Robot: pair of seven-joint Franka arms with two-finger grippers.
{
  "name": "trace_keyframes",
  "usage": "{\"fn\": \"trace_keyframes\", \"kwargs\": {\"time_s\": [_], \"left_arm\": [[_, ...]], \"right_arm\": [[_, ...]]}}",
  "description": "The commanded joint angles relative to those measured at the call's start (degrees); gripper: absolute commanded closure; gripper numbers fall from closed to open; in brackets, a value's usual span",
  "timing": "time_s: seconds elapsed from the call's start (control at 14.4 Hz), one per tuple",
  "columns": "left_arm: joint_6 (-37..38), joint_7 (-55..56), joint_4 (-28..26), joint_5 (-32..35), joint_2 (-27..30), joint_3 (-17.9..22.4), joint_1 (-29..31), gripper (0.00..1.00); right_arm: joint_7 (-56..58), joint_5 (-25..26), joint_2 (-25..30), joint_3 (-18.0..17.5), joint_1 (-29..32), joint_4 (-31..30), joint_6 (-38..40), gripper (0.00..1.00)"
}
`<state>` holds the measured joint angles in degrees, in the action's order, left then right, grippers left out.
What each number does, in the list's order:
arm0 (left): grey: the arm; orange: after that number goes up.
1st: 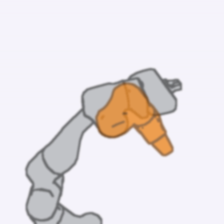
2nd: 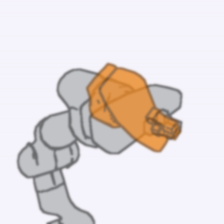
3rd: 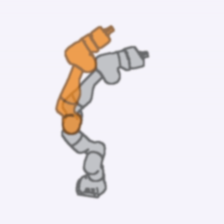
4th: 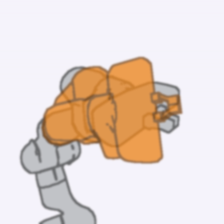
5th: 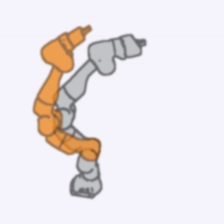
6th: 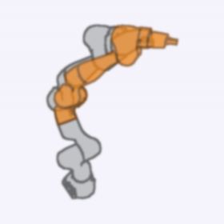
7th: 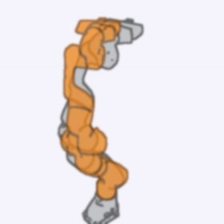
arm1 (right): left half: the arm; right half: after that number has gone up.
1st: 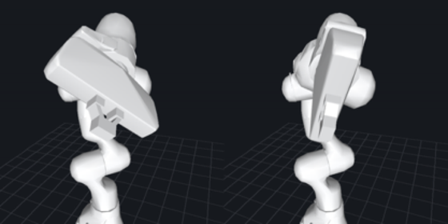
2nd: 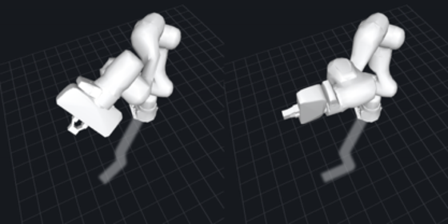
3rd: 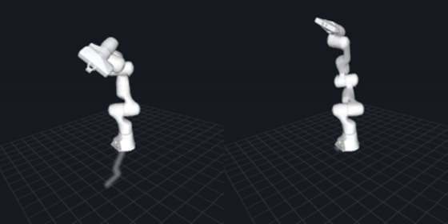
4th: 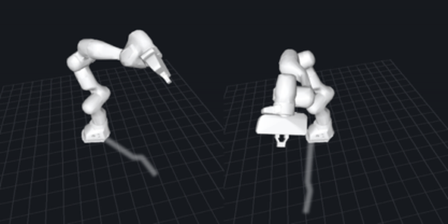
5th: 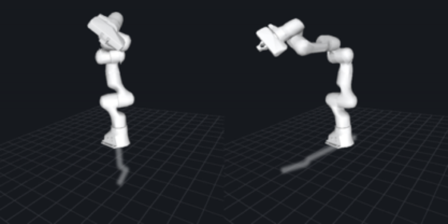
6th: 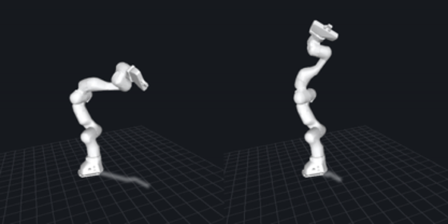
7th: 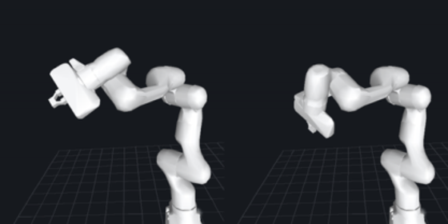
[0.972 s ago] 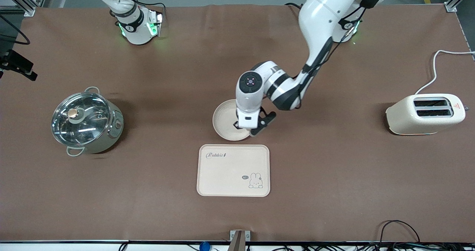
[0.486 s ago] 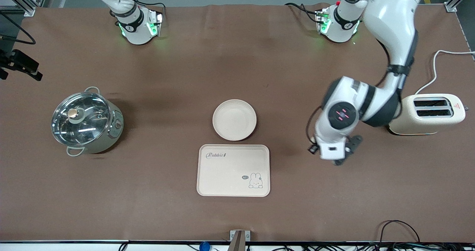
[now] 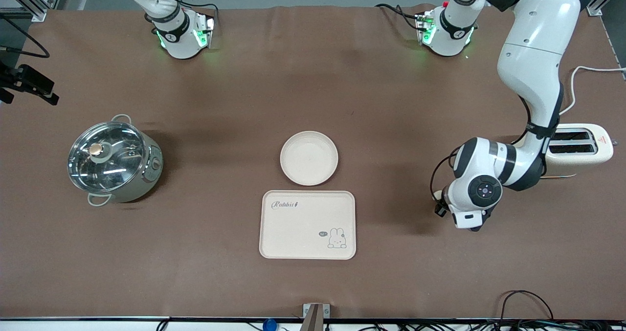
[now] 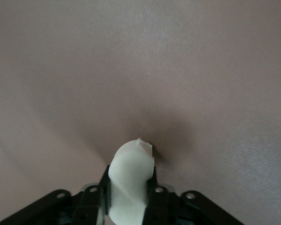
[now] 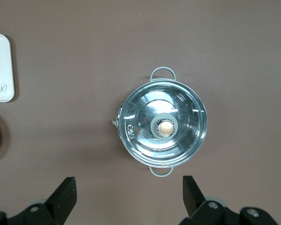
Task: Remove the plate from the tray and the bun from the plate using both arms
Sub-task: 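Carry the bun toward the toaster and lower it with the left gripper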
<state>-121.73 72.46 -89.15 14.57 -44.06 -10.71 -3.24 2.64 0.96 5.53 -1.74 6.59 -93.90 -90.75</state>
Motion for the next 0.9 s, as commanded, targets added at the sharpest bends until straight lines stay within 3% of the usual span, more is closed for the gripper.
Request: {"fn": "trace_keyframes", "kwargs": {"time_s": [0.0, 0.07, 0.35, 0.62, 0.83], "left_arm": [[-1.6, 0.8, 0.0, 1.6, -0.3, -0.5, 0.3, 0.17], [-1.6, 0.8, 0.0, 1.5, -0.2, -0.5, 0.1, 0.0], [-1.0, -0.3, 0.0, 1.5, 3.1, -1.1, 0.9, 0.0], [8.2, -10.0, 0.1, 0.7, 13.1, -1.3, 0.9, 0.0], [9.8, -21.1, 0.6, -2.9, 20.6, -1.4, 1.6, 0.0]], "right_arm": [[-0.7, 0.4, 0.6, 0.2, -0.6, -0.6, 0.1, 0.0], [-0.7, 0.4, 0.6, 0.2, -0.8, -0.6, 0.1, 0.0], [-0.7, 0.4, 0.6, 0.2, -0.7, -0.5, 0.0, 0.0], [-0.7, 0.3, 0.5, 0.2, -0.7, -0.6, 0.0, 0.0], [-0.6, 0.2, 0.5, 0.2, -0.6, -0.5, 0.0, 0.0]]}}
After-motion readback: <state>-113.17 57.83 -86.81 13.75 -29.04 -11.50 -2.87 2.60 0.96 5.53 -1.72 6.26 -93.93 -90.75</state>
